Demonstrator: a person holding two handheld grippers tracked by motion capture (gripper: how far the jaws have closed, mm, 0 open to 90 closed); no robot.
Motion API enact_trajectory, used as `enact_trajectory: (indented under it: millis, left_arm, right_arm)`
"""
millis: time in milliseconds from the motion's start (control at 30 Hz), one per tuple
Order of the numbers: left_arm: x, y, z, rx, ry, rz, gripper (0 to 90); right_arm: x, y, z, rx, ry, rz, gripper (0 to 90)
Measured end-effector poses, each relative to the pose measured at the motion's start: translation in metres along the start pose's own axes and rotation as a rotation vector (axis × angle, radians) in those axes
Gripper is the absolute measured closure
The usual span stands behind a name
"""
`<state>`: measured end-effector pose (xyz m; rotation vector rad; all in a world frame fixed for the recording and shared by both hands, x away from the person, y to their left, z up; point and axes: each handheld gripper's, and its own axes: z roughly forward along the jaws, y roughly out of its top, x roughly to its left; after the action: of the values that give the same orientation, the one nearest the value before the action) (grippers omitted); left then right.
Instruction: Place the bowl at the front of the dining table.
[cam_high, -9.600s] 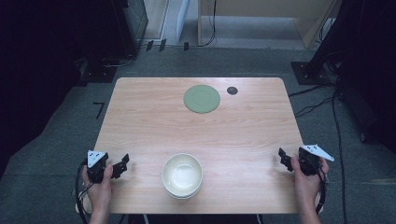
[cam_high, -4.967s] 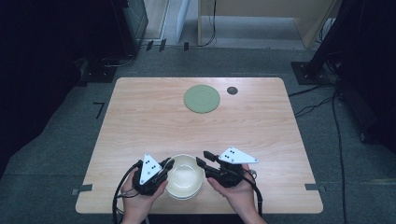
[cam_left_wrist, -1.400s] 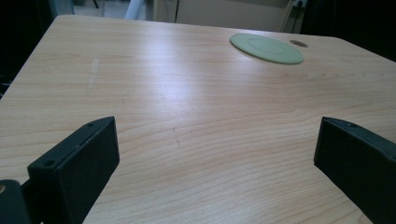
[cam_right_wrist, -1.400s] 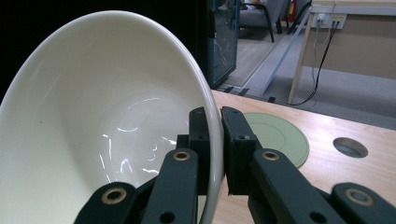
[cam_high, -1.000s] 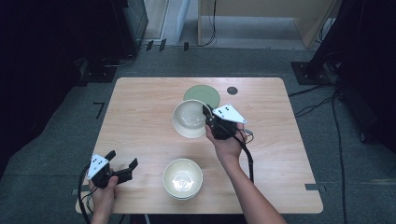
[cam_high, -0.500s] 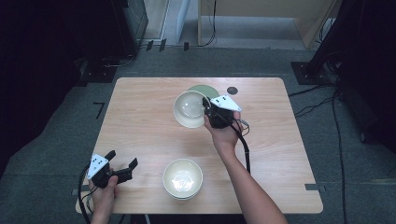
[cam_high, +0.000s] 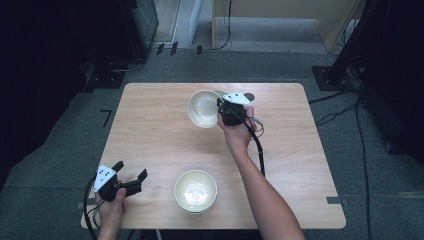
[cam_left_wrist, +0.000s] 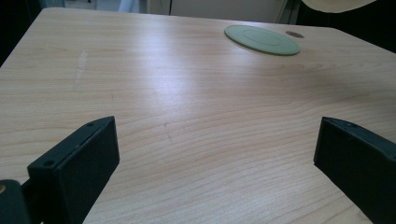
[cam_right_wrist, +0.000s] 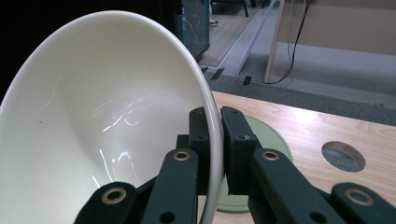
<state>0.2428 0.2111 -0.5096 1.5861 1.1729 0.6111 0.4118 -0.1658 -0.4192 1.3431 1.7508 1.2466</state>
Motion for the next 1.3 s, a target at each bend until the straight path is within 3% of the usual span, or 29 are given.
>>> enact_trajectory:
  millis: [500, 667, 700, 767, 933, 967, 1133, 1300]
  left_arm:
    - [0.001, 0.000, -0.001, -0.005, -0.006, -0.008, 0.0]
    - [0.001, 0.000, -0.001, -0.005, -0.007, -0.008, 0.0]
    - [0.001, 0.000, -0.001, -0.005, -0.007, -0.008, 0.0]
    - [0.001, 0.000, 0.000, -0.007, -0.008, -0.009, 0.0]
    - [0.001, 0.000, 0.000, -0.006, -0.010, -0.009, 0.0]
    - [0.001, 0.000, -0.001, -0.008, -0.012, -0.010, 0.0]
    - [0.002, 0.000, -0.001, -0.011, -0.015, -0.016, 0.0]
    - [0.002, 0.000, 0.000, -0.011, -0.020, -0.019, 0.0]
  right_arm:
    - [-0.020, 0.010, 0.035, 0.098, -0.039, 0.092, 84.3]
    - [-0.032, 0.014, 0.049, 0.179, -0.048, 0.200, 84.3]
    - [-0.032, 0.014, 0.049, 0.179, -0.048, 0.200, 84.3]
    - [-0.040, 0.016, 0.058, 0.235, -0.068, 0.248, 84.3]
    - [-0.047, 0.017, 0.068, 0.282, -0.085, 0.294, 84.4]
    - [-0.051, 0.017, 0.073, 0.309, -0.087, 0.334, 84.3]
    - [-0.062, 0.019, 0.085, 0.376, -0.100, 0.416, 84.4]
    - [-0.069, 0.019, 0.100, 0.429, -0.120, 0.471, 84.4]
